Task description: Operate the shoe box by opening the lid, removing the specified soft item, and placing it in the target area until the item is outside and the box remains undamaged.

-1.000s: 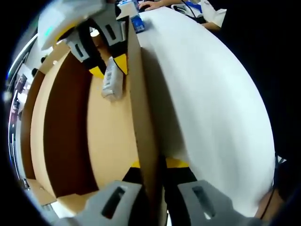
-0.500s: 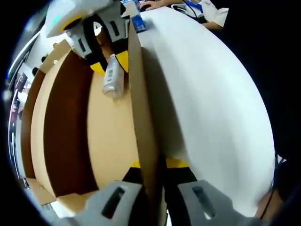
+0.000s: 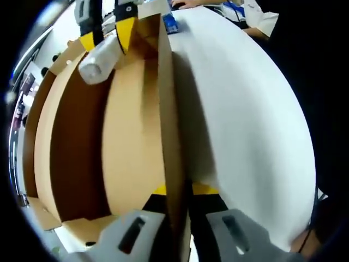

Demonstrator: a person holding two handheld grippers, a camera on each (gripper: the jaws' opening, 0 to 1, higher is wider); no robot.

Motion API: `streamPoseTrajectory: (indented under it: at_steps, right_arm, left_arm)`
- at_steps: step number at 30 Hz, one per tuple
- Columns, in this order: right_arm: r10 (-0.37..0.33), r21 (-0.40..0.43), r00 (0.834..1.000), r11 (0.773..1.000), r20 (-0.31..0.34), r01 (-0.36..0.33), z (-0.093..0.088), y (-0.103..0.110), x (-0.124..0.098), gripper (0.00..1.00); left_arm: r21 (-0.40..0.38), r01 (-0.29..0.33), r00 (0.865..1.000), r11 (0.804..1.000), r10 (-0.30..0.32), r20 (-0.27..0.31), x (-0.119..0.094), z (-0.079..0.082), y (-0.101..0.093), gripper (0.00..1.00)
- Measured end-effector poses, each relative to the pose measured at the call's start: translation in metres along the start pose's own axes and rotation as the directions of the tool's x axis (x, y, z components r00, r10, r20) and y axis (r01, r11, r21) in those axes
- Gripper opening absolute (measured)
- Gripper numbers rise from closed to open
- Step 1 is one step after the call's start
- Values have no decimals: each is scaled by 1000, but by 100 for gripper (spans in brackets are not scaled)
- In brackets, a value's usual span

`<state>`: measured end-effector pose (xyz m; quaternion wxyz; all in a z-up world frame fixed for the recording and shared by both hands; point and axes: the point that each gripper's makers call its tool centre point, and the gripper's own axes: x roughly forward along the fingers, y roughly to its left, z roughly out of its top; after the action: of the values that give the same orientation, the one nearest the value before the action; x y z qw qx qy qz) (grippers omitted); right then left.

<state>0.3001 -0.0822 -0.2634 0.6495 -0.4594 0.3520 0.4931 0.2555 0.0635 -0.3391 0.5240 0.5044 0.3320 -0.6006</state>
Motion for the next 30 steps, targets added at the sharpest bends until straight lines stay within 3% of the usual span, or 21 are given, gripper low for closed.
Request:
streamPoseTrajectory:
  at_steps: [6,10,17,23,30]
  right_arm:
    - [-35,-11,999,999,28,35,0,7,-30,20]
    - [-39,-51,999,998,-5,38,-8,20,-46,20]
    - [-72,-39,997,997,-2,72,-14,35,-80,20]
    - [-91,-52,995,995,-38,89,-36,61,-115,20]
    - [-156,23,986,987,-66,158,-69,76,-143,20]
  left_arm:
    - [-7,1,1000,1000,-1,0,0,0,0,4]
    - [-5,0,1000,1000,0,0,0,0,0,4]
    - [-9,0,1000,1000,0,0,0,-1,0,4]
    - [1,-9,1000,1000,9,-7,0,-1,0,4]
    - [-3,-9,1000,1000,9,3,0,-1,1,4]
